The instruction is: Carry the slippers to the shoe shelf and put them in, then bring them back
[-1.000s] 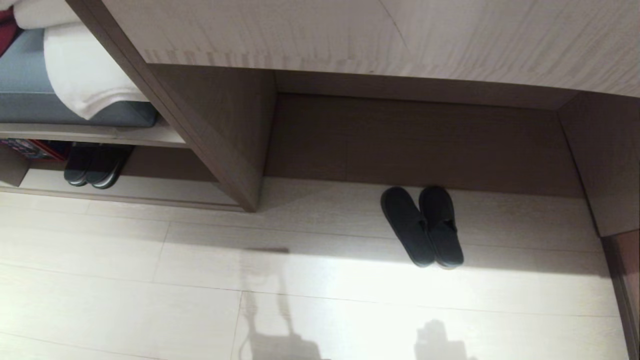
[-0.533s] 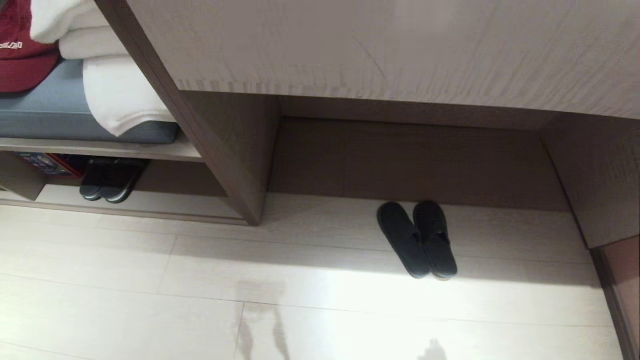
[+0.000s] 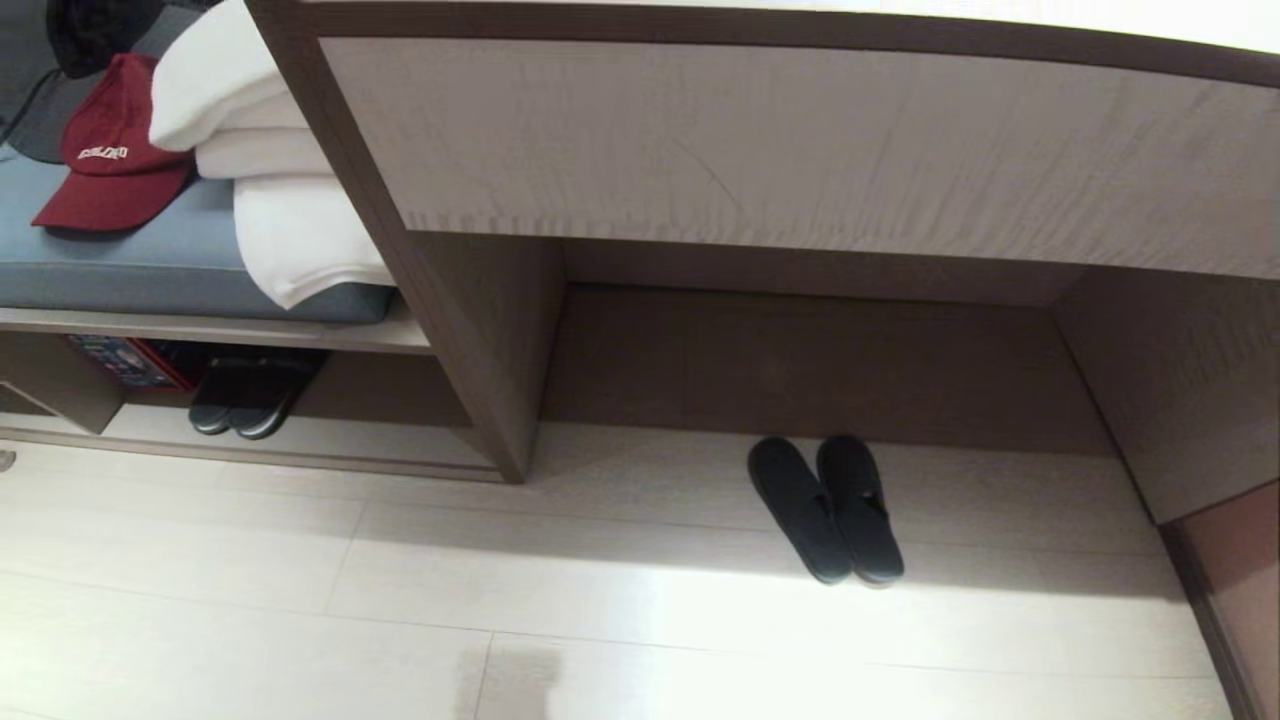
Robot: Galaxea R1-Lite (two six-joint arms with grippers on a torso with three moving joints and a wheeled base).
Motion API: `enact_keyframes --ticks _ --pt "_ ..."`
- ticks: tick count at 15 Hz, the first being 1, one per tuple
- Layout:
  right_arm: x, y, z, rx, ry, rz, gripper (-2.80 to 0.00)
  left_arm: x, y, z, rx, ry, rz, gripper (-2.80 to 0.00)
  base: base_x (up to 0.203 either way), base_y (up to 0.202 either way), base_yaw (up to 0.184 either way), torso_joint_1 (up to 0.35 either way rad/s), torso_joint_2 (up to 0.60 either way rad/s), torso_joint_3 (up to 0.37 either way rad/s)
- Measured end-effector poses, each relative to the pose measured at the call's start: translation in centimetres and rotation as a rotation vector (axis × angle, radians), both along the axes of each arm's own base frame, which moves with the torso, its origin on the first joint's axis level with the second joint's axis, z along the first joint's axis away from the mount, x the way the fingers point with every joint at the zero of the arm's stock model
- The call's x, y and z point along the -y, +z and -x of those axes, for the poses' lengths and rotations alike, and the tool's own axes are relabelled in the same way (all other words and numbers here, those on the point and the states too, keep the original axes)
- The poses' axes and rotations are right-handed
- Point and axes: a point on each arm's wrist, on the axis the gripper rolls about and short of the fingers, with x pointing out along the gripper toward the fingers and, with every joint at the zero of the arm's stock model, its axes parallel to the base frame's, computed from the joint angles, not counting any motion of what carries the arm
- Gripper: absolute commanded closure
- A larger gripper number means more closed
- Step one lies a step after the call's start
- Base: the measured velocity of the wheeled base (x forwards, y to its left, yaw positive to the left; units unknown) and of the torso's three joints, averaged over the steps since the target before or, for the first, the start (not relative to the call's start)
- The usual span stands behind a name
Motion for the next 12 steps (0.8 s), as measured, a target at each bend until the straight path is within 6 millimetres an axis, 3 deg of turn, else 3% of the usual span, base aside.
enact_keyframes --ticks 12 --pt "0.00 0.00 0.00 0.000 0.000 0.000 0.00 0.00 0.00 0.00 0.000 0.000 0.001 0.00 0.000 0.000 0.000 0.001 0.00 0.202"
